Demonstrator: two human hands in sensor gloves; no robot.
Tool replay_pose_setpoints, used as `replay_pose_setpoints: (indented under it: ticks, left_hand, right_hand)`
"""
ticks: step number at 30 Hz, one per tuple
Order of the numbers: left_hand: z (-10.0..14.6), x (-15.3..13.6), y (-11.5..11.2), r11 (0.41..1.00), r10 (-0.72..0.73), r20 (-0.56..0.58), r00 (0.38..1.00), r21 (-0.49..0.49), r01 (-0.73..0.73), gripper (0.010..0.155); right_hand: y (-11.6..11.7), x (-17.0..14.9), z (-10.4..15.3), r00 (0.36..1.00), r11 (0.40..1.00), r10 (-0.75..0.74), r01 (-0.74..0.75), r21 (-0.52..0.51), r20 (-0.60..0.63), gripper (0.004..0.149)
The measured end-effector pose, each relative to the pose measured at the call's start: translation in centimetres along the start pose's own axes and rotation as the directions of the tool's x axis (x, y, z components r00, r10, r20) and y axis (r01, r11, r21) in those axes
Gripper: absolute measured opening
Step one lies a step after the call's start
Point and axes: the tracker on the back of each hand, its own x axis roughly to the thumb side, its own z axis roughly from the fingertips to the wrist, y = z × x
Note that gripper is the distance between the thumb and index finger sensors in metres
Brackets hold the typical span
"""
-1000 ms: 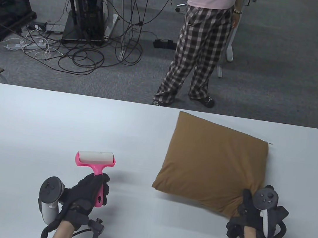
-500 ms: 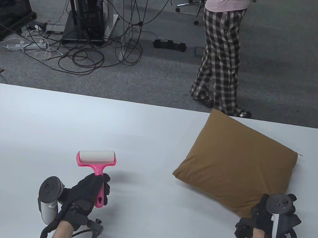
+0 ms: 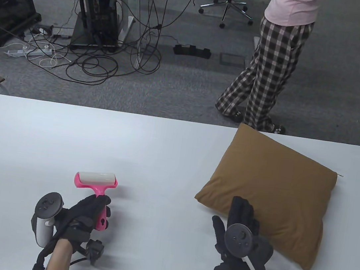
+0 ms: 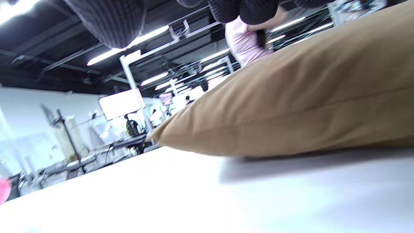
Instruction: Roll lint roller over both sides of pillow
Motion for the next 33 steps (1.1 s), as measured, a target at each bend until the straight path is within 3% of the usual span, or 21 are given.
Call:
replay_pose_setpoints:
  ticks: [5,9,12,16,28,33]
  left_hand:
    - [0.0,-0.9,1.5,0.986,-0.111,-0.137,0.984,0.111,0.127,0.066]
    - [0.1,-0.7,2.4,0.965,-0.165,-0.164,0.972,0.176,0.194,0.070]
    - [0.4,-0.4,3.1,0.895,-0.282,-0.198,0.939,0.299,0.331,0.074]
    - [0.6,-0.1,3.6,0.853,-0.337,-0.187,0.923,0.354,0.383,0.076]
    - [-0.2,0.3,2.7,0.649,-0.648,-0.239,0.723,0.322,0.689,0.062]
    - [-0.2,0.2,2.5,0.613,-0.668,-0.262,0.696,0.335,0.715,0.063]
  right_hand:
    - [1.2,1.2,0.2,0.997,0.998,0.045,-0.048,0.049,0.061,0.075]
    - [1.3,1.3,0.2,0.997,0.998,0.039,-0.043,0.053,0.066,0.075]
    - [1.3,1.2,0.2,0.998,0.998,0.034,-0.037,0.054,0.061,0.075]
    - [1.3,1.2,0.2,0.998,0.998,0.032,-0.035,0.057,0.061,0.076]
    - [1.4,1.4,0.2,0.996,0.997,0.040,-0.045,0.061,0.075,0.077]
    - [1.5,1.4,0.2,0.996,0.997,0.043,-0.048,0.066,0.076,0.077]
